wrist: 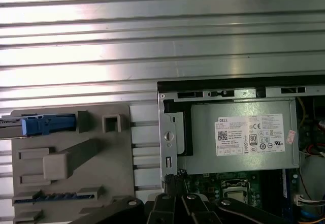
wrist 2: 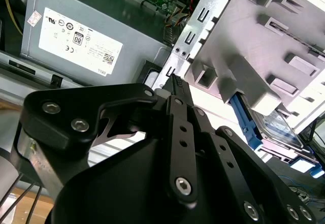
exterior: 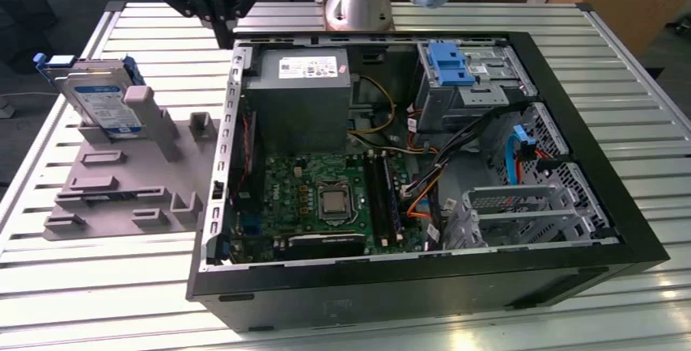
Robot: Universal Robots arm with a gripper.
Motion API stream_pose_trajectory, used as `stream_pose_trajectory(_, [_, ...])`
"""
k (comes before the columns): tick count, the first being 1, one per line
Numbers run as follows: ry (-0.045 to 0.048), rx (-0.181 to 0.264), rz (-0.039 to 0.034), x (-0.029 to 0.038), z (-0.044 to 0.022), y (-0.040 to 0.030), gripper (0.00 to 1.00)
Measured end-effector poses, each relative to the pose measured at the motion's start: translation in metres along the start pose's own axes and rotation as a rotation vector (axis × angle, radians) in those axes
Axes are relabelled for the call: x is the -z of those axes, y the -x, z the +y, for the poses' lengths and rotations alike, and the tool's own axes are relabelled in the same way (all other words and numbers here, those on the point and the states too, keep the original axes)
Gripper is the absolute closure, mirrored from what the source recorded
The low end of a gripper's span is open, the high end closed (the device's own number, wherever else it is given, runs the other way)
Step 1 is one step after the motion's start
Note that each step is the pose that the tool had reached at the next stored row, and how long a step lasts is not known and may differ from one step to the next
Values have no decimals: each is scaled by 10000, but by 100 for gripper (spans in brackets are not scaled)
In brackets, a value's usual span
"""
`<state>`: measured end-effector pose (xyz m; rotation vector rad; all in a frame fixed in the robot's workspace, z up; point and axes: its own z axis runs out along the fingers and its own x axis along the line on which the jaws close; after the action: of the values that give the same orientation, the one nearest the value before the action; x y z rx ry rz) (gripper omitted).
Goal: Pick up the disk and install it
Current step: 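Reach for the disk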
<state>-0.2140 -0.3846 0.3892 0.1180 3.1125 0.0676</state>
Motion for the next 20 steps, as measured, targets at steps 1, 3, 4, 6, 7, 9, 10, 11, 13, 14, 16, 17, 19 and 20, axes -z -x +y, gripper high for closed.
stream_pose_trajectory(1, [0, 0, 0, -1, 0, -4, 89])
stream_pose_trajectory(3, [1, 0, 0, -2, 1, -12, 89])
stream_pose_trajectory(4, [0, 0, 0, -2, 1, -15, 89])
stream_pose_trajectory(6, [0, 0, 1, -3, 2, -23, 89])
stream_pose_trajectory(7, [0, 0, 0, -3, 2, -26, 89])
stream_pose_trajectory(9, [1, 0, 0, -4, 3, -34, 89])
stream_pose_trajectory(10, [0, 0, 1, -5, 3, -38, 89])
stream_pose_trajectory(11, [0, 0, 1, -5, 3, -41, 89])
stream_pose_trajectory(13, [0, 0, 1, -6, 4, -48, 89])
stream_pose_trajectory(14, [0, 0, 1, -7, 4, -52, 89])
stream_pose_trajectory(16, [0, 0, 1, -7, 5, -59, 89])
stream_pose_trajectory(17, [0, 0, 1, -8, 5, -63, 89])
stream_pose_trajectory(19, [1, 0, 1, -9, 5, -70, 89])
stream_pose_trajectory(20, [0, 0, 1, -10, 5, -74, 89])
